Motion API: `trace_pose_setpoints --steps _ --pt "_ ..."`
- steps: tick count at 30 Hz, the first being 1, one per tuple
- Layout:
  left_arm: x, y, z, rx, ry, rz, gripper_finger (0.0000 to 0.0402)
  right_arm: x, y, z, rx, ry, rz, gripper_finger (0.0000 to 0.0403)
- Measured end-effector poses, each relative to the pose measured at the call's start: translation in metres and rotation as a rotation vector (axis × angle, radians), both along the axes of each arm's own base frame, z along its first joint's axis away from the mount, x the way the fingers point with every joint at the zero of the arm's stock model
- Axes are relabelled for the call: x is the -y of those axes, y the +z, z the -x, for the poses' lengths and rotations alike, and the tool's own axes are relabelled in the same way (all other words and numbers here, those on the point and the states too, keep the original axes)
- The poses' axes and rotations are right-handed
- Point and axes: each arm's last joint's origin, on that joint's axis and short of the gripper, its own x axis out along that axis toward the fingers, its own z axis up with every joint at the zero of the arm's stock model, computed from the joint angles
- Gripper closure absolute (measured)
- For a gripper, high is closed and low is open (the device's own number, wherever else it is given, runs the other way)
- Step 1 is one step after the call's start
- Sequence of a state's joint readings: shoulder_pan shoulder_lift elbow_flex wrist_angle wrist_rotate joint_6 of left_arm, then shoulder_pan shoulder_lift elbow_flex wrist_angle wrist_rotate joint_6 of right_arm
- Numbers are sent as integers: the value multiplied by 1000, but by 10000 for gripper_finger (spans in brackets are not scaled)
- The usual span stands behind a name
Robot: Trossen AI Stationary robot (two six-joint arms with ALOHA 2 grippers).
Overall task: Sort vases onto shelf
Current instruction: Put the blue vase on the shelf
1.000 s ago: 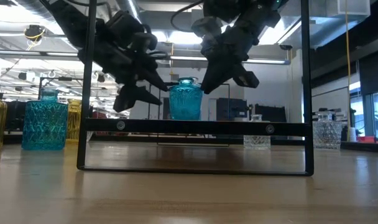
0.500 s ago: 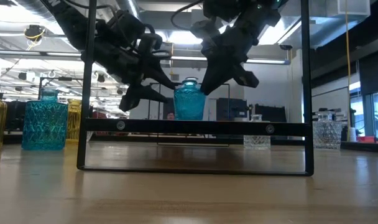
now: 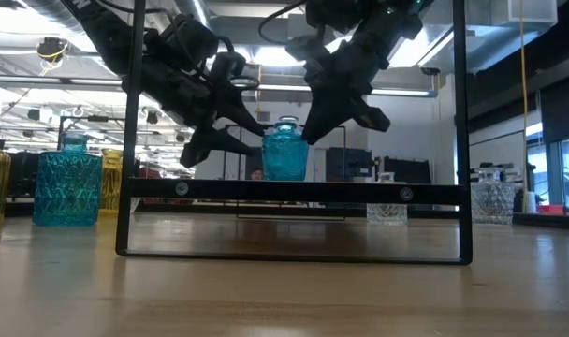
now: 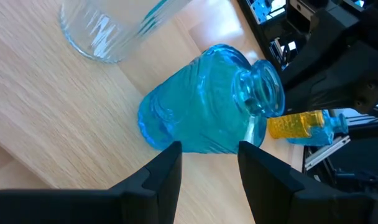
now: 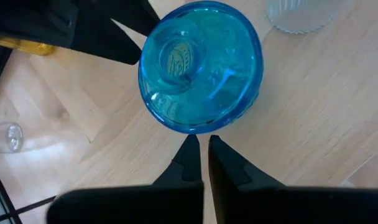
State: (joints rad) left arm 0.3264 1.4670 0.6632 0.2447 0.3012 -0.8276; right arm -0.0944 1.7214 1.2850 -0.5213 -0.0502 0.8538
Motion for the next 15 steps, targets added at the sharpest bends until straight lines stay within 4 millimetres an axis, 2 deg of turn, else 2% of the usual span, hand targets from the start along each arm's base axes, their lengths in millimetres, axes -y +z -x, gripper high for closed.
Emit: trace_pose_setpoints --steps 15 --pt "-1 1 0 6 27 -19 253 1 -1 1 -15 -18 14 403"
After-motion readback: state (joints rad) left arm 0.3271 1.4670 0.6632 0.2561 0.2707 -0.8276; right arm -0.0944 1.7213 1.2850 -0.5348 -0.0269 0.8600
